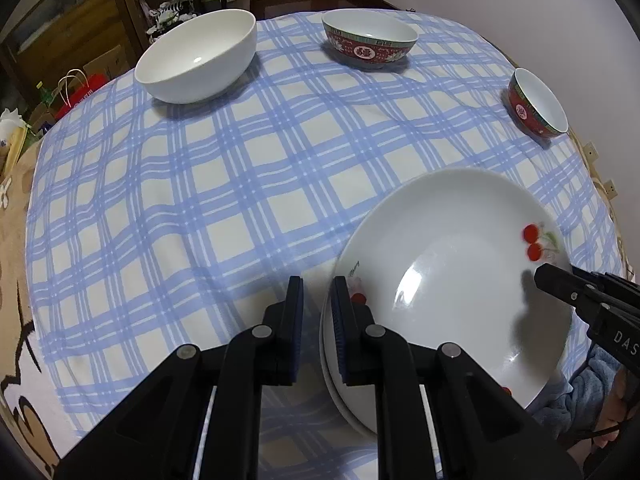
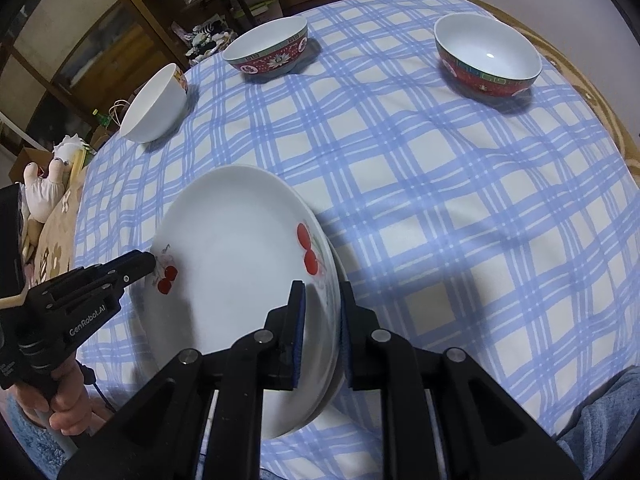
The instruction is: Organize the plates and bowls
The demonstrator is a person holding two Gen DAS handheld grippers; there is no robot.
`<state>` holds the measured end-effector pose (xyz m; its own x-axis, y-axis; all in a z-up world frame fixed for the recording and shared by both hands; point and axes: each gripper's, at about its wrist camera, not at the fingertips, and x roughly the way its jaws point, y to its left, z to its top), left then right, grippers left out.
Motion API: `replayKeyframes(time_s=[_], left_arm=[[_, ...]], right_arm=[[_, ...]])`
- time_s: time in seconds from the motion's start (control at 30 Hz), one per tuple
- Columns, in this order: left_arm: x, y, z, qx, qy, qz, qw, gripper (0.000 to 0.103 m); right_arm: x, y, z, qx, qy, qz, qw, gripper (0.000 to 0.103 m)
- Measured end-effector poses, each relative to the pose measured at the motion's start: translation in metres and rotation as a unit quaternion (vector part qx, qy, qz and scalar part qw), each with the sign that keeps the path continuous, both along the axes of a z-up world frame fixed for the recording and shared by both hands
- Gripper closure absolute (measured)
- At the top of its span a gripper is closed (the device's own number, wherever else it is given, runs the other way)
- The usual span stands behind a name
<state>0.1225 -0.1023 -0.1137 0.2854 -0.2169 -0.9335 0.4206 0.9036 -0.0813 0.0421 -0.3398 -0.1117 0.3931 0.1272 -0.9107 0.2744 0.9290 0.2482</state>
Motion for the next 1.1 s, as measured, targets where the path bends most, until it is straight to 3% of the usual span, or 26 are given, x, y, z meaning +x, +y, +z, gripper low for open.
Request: replayKeyframes(time_s=[0.07, 0.47, 0.57, 0.63, 0.7, 0.8, 0.9, 1.0, 1.1], left_arm=[[0.0, 0.0, 0.0, -0.002, 0.0, -0.001, 1.0, 0.088], [0.0, 0.0, -0.002, 0.004, 0.008, -0.002, 1.0, 0.084], [0.003, 0.003, -0.002, -0.001, 0.025, -0.001, 0.9997, 0.074], [0.002, 0.005, 0.001, 0.006, 0.01, 0.004, 0.9999, 0.064], [0.001, 0.005, 0.005, 0.014, -0.003, 0.006, 0.9999, 0.055], [0.003, 0.009, 0.011, 0.005, -0.007, 0.011, 0.9999, 0.049], [0.006, 0.014, 0.013, 0.004, -0.005, 0.021, 0.9998, 0.035], [0.009, 0.018, 0.015, 0.012, -0.011, 0.031, 0.9994, 0.029], [0.011, 0.02, 0.018, 0.027, -0.022, 0.038, 0.9987, 0.022]], right_arm=[[0.0, 0.002, 0.003, -0.018, -0.007, 0.007, 1.0, 0.072], [0.004, 0.007, 0.008, -0.02, -0.019, 0.024, 0.999, 0.07], [0.005, 0.006, 0.007, -0.023, -0.021, 0.02, 0.999, 0.052], [0.006, 0.005, 0.008, -0.026, -0.023, 0.017, 0.999, 0.042], [0.007, 0.004, 0.009, -0.026, -0.024, 0.014, 0.999, 0.039], [0.008, 0.003, 0.009, -0.027, -0.026, 0.01, 0.999, 0.028], [0.009, 0.002, 0.011, -0.028, -0.03, 0.009, 0.999, 0.022], [0.009, 0.003, 0.014, -0.034, -0.038, 0.01, 0.999, 0.01], [0.009, 0.004, 0.019, -0.041, -0.049, 0.012, 0.998, 0.006]])
